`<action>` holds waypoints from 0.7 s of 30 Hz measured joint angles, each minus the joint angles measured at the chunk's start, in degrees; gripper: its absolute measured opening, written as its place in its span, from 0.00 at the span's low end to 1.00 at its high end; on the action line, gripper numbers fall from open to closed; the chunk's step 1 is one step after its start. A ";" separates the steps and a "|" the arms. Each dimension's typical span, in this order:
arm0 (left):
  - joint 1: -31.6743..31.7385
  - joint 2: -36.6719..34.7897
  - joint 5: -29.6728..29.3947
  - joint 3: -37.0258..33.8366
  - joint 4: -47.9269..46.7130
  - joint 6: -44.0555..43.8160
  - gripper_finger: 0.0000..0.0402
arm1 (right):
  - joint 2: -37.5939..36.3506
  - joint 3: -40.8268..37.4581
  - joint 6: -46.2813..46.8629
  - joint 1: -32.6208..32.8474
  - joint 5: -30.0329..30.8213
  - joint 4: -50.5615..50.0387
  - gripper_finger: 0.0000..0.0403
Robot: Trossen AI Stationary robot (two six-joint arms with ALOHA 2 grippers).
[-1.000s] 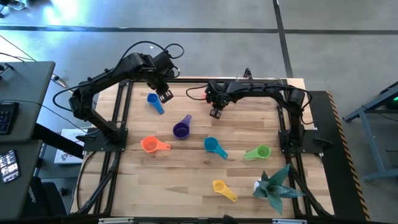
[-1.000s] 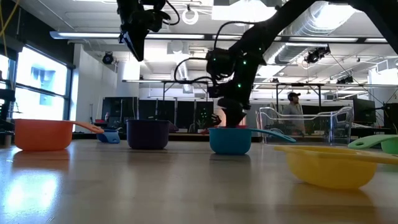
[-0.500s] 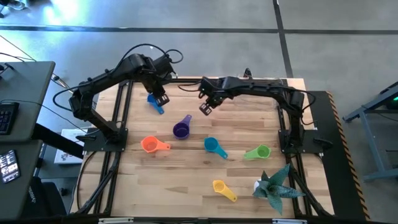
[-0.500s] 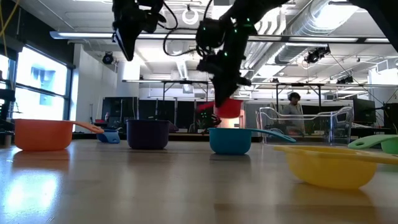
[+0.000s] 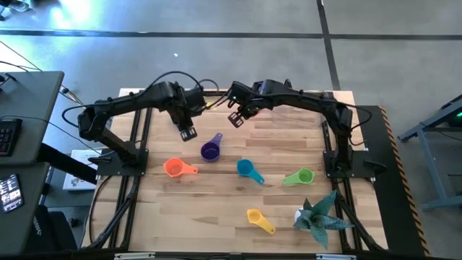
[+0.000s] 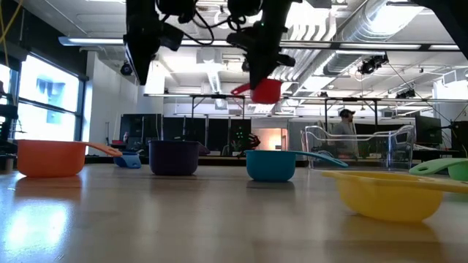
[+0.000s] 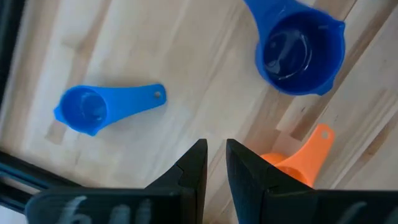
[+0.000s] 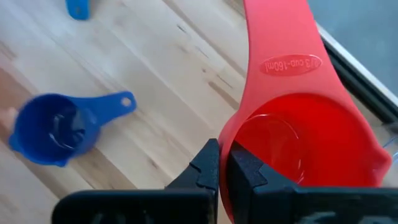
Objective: Nest measuring cups in basket
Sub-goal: Stack the red measuring cup on top of the purple measuring cup
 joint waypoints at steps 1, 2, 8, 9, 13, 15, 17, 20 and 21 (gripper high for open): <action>-0.51 0.00 -0.04 -0.84 0.65 -0.60 0.12 | 0.00 0.79 -0.05 0.02 -0.02 -0.21 0.01; -1.04 -0.04 -0.11 -1.81 1.82 -1.16 0.12 | 0.00 1.47 -0.15 0.02 -0.04 -0.30 0.01; -3.57 -0.02 1.35 -7.75 7.57 -5.31 0.12 | -0.02 4.62 -1.24 -0.35 -0.02 -1.54 0.01; -3.91 -0.02 1.35 -8.65 8.31 -5.98 0.12 | -0.02 5.06 -1.24 -0.52 -0.02 -1.91 0.01; -5.06 -0.02 1.41 -11.69 11.00 -9.62 0.12 | -0.03 6.27 -1.20 -1.37 0.03 -3.39 0.01; -5.56 -0.02 1.49 -12.58 11.87 -11.41 0.12 | -0.04 6.37 -1.22 -1.74 0.05 -3.91 0.01; -6.04 -0.02 1.46 -13.47 12.58 -12.97 0.12 | -0.04 6.37 -1.33 -2.16 0.04 -4.23 0.01; -6.89 -0.02 1.40 -15.10 14.68 -14.63 0.12 | -0.03 6.37 -2.22 -2.74 0.03 -4.83 0.01; -7.20 -0.02 1.42 -15.52 15.10 -15.07 0.12 | -0.03 6.37 -2.47 -2.95 0.04 -4.84 0.01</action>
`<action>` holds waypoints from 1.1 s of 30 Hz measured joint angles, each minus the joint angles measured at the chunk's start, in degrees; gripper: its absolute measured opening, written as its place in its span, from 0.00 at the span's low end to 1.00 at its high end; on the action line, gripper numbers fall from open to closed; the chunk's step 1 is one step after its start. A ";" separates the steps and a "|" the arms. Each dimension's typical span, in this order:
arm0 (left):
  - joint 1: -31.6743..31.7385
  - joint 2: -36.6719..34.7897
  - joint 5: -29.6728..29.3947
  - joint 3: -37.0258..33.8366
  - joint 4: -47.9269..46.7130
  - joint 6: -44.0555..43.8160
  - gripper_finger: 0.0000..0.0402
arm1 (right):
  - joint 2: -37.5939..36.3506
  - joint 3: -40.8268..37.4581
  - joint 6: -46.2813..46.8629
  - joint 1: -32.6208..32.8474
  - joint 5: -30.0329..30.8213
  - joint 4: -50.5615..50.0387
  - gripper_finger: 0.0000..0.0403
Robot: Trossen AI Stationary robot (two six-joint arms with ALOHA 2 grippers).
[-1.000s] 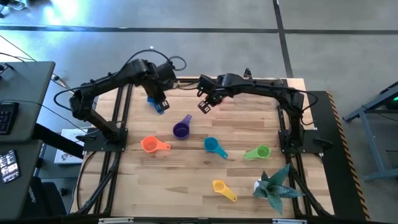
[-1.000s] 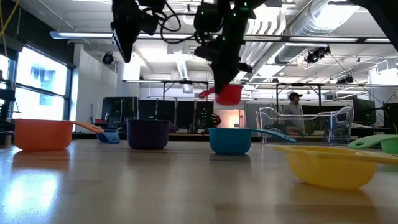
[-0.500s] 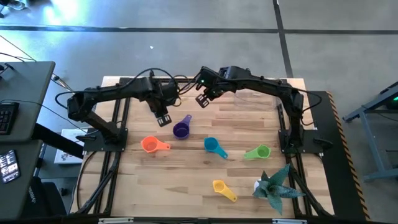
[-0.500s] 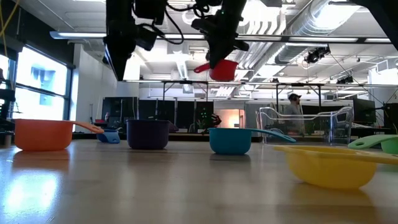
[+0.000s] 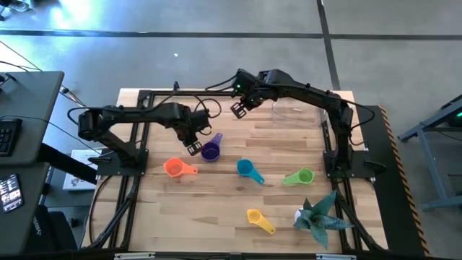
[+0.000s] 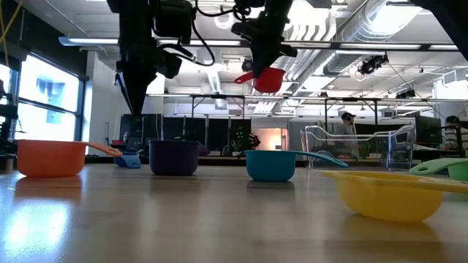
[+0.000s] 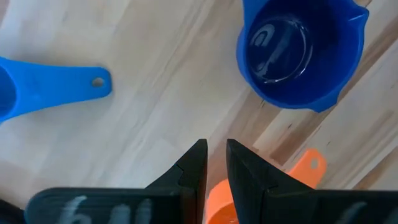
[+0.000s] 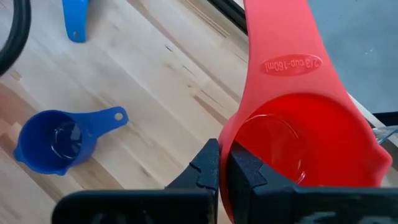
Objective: Nest measuring cups in basket
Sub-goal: Stack the red measuring cup on top of the purple measuring cup
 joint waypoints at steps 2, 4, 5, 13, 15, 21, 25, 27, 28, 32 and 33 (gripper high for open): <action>-0.65 0.12 -0.04 -0.77 0.24 -0.65 0.12 | 0.00 0.00 -0.32 -0.33 -0.01 -0.02 0.01; -1.31 0.43 -0.17 -1.56 1.01 -1.33 0.12 | 0.01 0.00 -1.15 -0.61 -0.01 -0.05 0.01; -1.59 0.44 -0.31 -2.06 1.58 -1.90 0.12 | 0.00 0.00 -1.41 -0.63 -0.01 -0.09 0.01; -2.49 0.98 -0.08 -4.69 6.41 -7.82 0.12 | 0.01 0.00 -3.74 -0.88 -0.55 -0.58 0.01; -2.49 1.07 -0.08 -4.74 6.13 -8.48 0.12 | -0.01 0.00 -3.97 -0.88 -1.16 -0.89 0.01; -2.49 3.42 -0.04 -4.72 6.93 -8.48 0.12 | 0.01 0.00 -4.81 -0.85 -2.29 -1.15 0.01; -2.47 5.03 -0.04 -4.74 7.00 -8.91 0.12 | -0.01 0.00 -4.81 -0.85 -2.39 -1.29 0.01; -2.49 5.46 -0.04 -4.74 7.27 -9.01 0.12 | 0.00 0.00 -4.81 -0.85 -2.44 -1.29 0.01; -2.49 5.65 -0.04 -4.74 7.42 -9.25 0.12 | 0.01 0.00 -4.81 -0.85 -2.44 -1.27 0.01; -2.49 6.02 -0.04 -4.72 7.92 -9.40 0.12 | 0.01 0.00 -4.81 -0.85 -2.44 -1.16 0.01; -2.49 6.16 -0.04 -4.74 7.88 -9.42 0.12 | 0.00 0.00 -4.81 -0.85 -2.44 -1.10 0.01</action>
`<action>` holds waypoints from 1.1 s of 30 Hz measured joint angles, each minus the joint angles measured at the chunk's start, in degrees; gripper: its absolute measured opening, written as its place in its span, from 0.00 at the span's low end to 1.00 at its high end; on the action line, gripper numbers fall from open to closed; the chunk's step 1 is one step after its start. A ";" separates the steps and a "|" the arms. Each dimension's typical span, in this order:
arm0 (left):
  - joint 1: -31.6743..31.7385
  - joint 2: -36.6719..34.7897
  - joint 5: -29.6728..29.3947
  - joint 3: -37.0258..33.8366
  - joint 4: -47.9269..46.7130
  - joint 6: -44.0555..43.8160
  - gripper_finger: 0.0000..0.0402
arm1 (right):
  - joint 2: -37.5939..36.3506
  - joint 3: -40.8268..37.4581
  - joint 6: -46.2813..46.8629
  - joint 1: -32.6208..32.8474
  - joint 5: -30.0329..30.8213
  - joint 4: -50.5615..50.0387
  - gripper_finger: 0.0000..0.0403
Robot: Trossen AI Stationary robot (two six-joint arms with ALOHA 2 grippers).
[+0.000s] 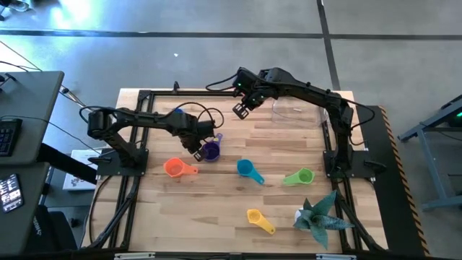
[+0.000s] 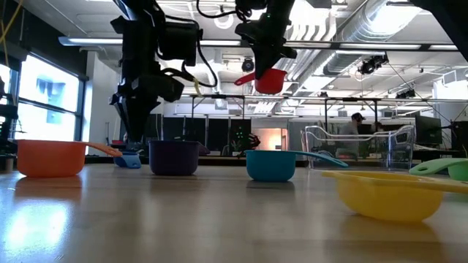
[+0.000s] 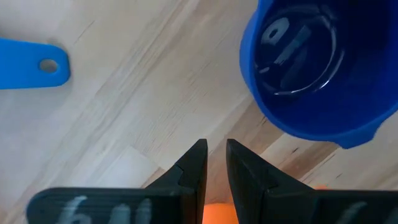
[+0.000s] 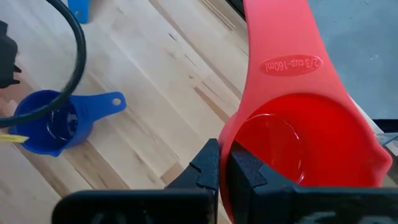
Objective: Nest measuring cups in basket
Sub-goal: Stack the red measuring cup on top of the purple measuring cup
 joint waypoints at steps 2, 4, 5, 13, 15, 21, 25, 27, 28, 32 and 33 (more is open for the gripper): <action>0.02 0.42 0.00 0.05 0.18 0.02 0.12 | 0.00 0.00 0.00 0.00 0.02 0.06 0.01; 0.03 1.46 0.00 0.05 0.80 0.03 0.12 | 0.00 0.00 0.00 0.00 0.01 0.08 0.01; 0.02 1.95 0.00 0.04 0.96 0.17 0.12 | 0.00 0.00 0.00 0.00 0.02 0.09 0.01; -0.02 5.12 0.20 0.04 2.48 0.44 0.12 | 0.00 0.00 -0.09 0.00 0.02 0.22 0.01; -0.02 5.31 1.16 0.04 2.47 0.49 0.12 | 0.00 0.00 -0.23 0.00 0.02 0.23 0.01; -0.72 5.29 2.83 0.04 5.95 -0.04 0.12 | 0.00 0.00 -0.23 0.00 0.02 0.25 0.01; -1.29 5.29 3.19 0.04 7.96 -0.43 0.12 | 0.00 0.00 -0.24 0.00 0.02 0.25 0.01; -1.62 5.29 3.19 0.04 9.55 -0.58 0.12 | 0.00 0.00 -0.24 0.00 0.04 0.25 0.01; -1.77 5.29 3.21 0.04 10.43 -0.59 0.12 | 0.00 0.00 -0.22 0.00 0.04 0.25 0.01; -1.92 5.31 3.23 0.04 13.66 -0.61 0.12 | 0.00 0.00 -0.22 0.00 0.04 0.25 0.01; -1.92 5.56 3.23 0.06 14.65 -0.59 0.12 | 0.00 0.00 -0.22 0.00 0.04 0.25 0.01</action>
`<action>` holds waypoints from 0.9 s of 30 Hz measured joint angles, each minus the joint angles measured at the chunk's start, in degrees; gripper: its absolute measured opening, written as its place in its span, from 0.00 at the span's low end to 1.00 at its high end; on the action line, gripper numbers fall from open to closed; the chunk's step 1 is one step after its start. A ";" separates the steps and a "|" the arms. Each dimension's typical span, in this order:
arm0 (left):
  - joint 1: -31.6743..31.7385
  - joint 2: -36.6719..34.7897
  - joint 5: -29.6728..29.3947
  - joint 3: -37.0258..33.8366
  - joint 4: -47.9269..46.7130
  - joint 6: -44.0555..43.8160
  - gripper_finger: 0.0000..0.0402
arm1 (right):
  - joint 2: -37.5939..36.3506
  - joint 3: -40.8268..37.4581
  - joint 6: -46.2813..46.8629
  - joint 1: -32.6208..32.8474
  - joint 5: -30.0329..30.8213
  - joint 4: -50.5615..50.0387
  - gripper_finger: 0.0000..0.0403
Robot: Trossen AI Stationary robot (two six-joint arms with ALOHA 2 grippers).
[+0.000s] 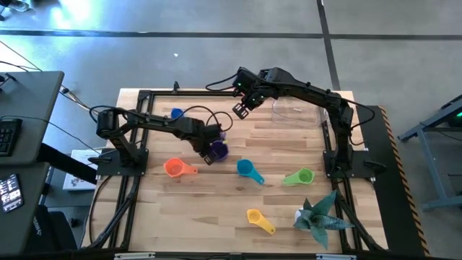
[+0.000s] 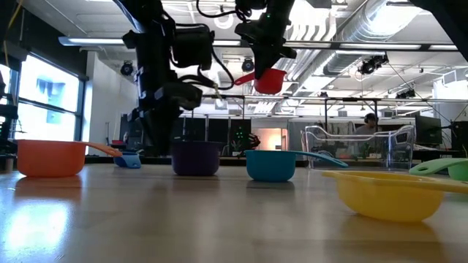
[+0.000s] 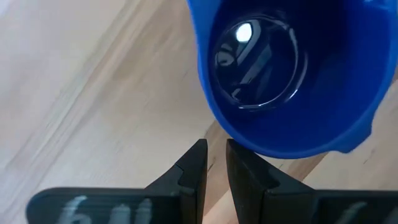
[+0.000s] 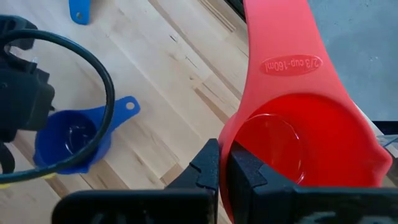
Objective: Nest measuring cups in basket
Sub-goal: Stack the red measuring cup on top of the purple measuring cup
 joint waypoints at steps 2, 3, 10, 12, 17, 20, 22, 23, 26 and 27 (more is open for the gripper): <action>0.00 0.69 0.00 0.00 1.78 -0.01 0.12 | 0.00 0.00 0.00 0.00 0.00 0.00 0.01; 0.00 0.98 0.00 -0.02 2.36 0.00 0.12 | 0.00 0.00 0.00 0.00 -0.01 0.00 0.01; -0.28 4.13 2.37 0.00 5.73 0.02 0.12 | 0.00 0.00 0.40 0.02 -0.09 -0.42 0.01; -0.34 4.23 2.98 -0.02 5.39 0.05 0.12 | 0.00 0.00 1.03 0.02 -0.12 -0.47 0.01; -0.66 2.92 3.12 -0.02 4.82 0.07 0.12 | 0.00 0.00 2.92 0.02 -0.62 -1.04 0.01; -0.66 0.90 3.19 0.00 2.78 0.08 0.12 | 0.00 0.00 3.93 0.02 -1.17 -1.73 0.01; -0.66 -0.83 3.19 -0.02 0.51 0.06 0.12 | 0.00 0.00 4.33 0.02 -1.70 -2.00 0.01; -0.66 -1.94 3.19 -0.02 -0.10 -0.10 0.12 | 0.00 0.00 4.33 0.02 -1.96 -2.10 0.01; -0.66 -5.48 3.25 0.00 -3.05 -2.13 0.12 | 0.00 0.00 4.31 0.05 -3.77 -2.23 0.01; -0.67 -6.97 3.27 -0.01 -3.82 -3.07 0.12 | 0.00 0.00 4.18 0.18 -4.48 -2.36 0.01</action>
